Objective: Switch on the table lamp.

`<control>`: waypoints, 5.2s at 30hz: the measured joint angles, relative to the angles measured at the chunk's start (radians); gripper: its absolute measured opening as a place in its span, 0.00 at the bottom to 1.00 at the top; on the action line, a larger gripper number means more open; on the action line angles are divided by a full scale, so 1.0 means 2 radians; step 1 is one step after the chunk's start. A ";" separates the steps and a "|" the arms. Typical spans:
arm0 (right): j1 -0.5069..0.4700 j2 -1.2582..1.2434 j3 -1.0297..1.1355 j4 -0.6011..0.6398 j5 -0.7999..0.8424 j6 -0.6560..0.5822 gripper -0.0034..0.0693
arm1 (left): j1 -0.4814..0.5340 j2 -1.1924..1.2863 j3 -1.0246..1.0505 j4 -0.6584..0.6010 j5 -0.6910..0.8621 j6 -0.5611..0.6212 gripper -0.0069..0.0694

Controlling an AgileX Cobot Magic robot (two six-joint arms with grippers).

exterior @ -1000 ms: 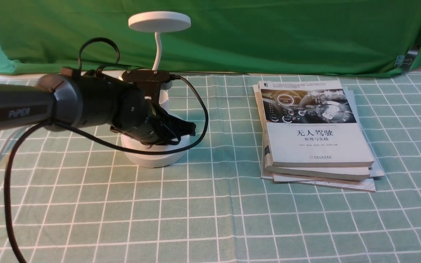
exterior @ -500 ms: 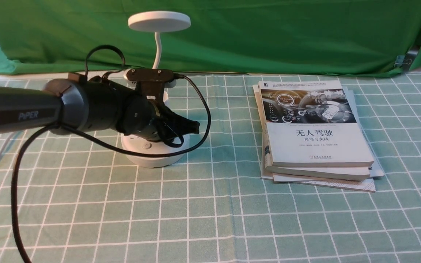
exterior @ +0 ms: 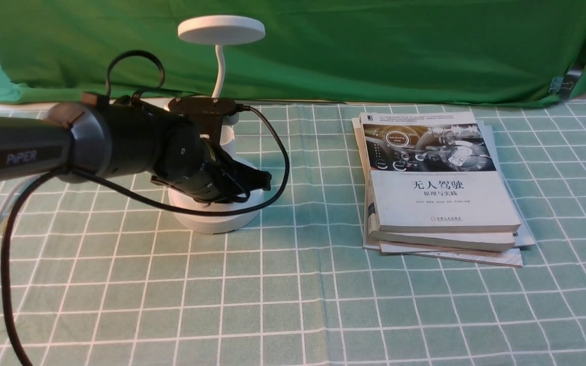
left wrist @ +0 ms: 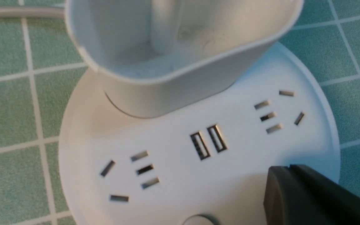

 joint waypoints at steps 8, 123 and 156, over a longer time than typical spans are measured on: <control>0.000 0.000 0.000 0.000 -0.001 0.000 0.37 | 0.000 0.005 0.000 -0.009 0.001 0.000 0.12; 0.000 -0.001 0.000 0.000 0.000 0.000 0.37 | 0.214 -0.969 0.631 -0.044 -0.053 0.098 0.12; 0.000 -0.002 0.000 0.000 0.000 0.000 0.37 | 0.214 -0.969 0.631 -0.044 -0.055 0.107 0.12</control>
